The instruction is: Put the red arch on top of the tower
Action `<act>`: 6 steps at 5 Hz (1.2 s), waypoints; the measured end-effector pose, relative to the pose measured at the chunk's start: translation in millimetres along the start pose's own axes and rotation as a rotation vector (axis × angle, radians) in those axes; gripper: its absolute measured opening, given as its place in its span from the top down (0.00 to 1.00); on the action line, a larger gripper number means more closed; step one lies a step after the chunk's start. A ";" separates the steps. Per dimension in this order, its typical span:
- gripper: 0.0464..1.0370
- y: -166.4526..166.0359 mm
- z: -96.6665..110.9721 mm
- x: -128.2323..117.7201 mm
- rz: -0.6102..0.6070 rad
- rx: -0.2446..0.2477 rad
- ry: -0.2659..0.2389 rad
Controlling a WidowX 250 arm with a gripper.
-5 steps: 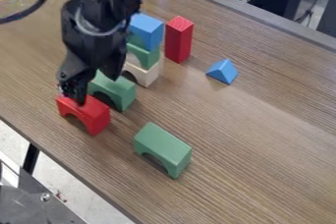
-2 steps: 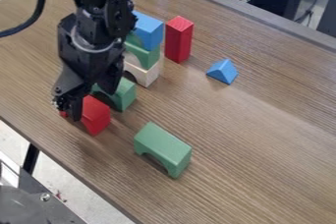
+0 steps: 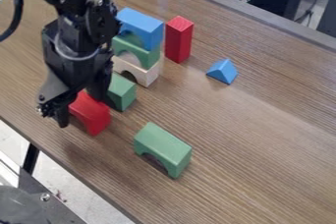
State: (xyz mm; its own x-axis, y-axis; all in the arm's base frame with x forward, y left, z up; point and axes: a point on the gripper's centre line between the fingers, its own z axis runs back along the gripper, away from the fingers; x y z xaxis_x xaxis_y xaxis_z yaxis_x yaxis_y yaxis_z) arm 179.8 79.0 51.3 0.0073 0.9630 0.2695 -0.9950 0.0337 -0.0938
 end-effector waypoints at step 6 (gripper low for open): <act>0.44 -35.7 56.6 13.5 0.133 -0.004 0.157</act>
State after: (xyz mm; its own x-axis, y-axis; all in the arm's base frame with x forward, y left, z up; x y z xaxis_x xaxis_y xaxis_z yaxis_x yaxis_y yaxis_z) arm 209.8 75.6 112.5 -0.1088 0.9889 0.1015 -0.9879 -0.0961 -0.1221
